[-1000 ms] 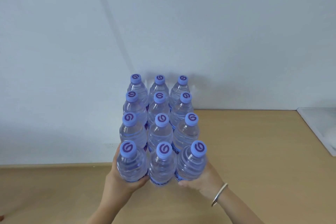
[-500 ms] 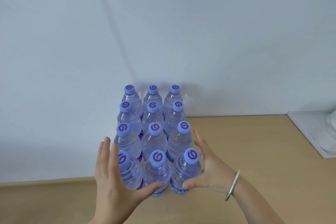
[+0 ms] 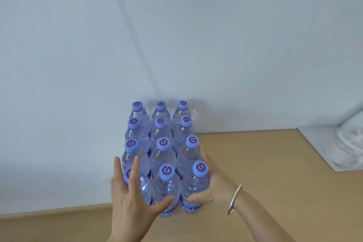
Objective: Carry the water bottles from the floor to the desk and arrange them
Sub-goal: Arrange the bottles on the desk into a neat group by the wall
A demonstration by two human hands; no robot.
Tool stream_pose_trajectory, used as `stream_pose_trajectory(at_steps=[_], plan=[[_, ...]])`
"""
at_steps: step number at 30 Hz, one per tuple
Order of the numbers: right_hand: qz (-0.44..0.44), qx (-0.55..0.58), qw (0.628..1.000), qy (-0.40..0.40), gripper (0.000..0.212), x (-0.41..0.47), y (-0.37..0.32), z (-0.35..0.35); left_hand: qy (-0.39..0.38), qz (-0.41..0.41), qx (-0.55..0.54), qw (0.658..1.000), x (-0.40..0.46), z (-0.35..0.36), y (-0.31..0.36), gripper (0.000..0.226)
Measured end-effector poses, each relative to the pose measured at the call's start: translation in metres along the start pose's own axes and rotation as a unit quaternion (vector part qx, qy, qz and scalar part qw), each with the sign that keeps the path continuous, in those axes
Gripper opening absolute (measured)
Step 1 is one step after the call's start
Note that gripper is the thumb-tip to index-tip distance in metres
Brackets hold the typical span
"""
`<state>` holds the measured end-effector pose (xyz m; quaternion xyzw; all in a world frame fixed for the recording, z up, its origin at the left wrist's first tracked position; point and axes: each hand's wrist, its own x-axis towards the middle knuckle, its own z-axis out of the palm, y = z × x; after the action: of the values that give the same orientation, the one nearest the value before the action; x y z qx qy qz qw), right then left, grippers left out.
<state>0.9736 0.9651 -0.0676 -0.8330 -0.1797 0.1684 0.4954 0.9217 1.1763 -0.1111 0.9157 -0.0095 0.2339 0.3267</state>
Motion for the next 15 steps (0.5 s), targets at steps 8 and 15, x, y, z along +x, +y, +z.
stream_pose_trajectory(at_steps=[8, 15], plan=[[0.078, -0.081, 0.994, 0.005, 0.134, -0.015, -0.020, -0.017, 0.014, 0.071, 0.135, 0.988, -0.021, -0.020, 0.003, 0.095], [-0.033, -0.318, 0.943, 0.088, 0.088, -0.005, -0.030, 0.006, -0.047, 0.154, 0.252, 0.954, -0.015, -0.019, 0.011, 0.114]])
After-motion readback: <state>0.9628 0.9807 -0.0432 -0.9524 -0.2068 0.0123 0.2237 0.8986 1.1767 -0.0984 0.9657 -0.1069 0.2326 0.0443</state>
